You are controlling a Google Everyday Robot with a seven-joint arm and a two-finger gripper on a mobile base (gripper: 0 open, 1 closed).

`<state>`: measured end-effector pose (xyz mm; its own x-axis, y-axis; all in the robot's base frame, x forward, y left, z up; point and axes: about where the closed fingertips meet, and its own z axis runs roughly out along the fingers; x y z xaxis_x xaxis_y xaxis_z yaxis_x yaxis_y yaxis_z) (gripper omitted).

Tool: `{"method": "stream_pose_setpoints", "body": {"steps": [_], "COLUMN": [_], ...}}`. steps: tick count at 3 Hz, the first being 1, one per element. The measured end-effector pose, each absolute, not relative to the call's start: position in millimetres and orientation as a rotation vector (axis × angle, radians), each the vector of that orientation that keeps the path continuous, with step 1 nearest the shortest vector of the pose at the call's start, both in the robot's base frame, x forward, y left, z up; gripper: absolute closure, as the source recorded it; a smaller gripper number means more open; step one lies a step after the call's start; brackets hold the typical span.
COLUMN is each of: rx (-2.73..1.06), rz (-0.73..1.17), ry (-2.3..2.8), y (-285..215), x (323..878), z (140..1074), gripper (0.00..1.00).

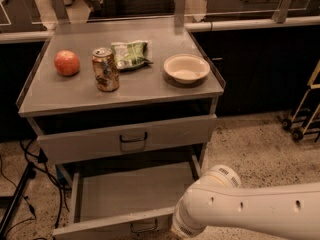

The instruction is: Close middle drawer

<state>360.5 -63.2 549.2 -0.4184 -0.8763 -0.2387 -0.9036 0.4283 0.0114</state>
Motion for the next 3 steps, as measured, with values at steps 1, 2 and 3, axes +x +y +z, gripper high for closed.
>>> {"method": "stream_pose_setpoints", "body": {"steps": [1,2,3], "rx": [-1.558,-1.565,-1.572], "rz": [0.196,0.181,0.149], "ry": [2.494,2.508,2.525], "y": [-55,-51,-51], "x": [367,370,375], "z": [528,508,490], "gripper": [1.0,1.0,1.0]}}
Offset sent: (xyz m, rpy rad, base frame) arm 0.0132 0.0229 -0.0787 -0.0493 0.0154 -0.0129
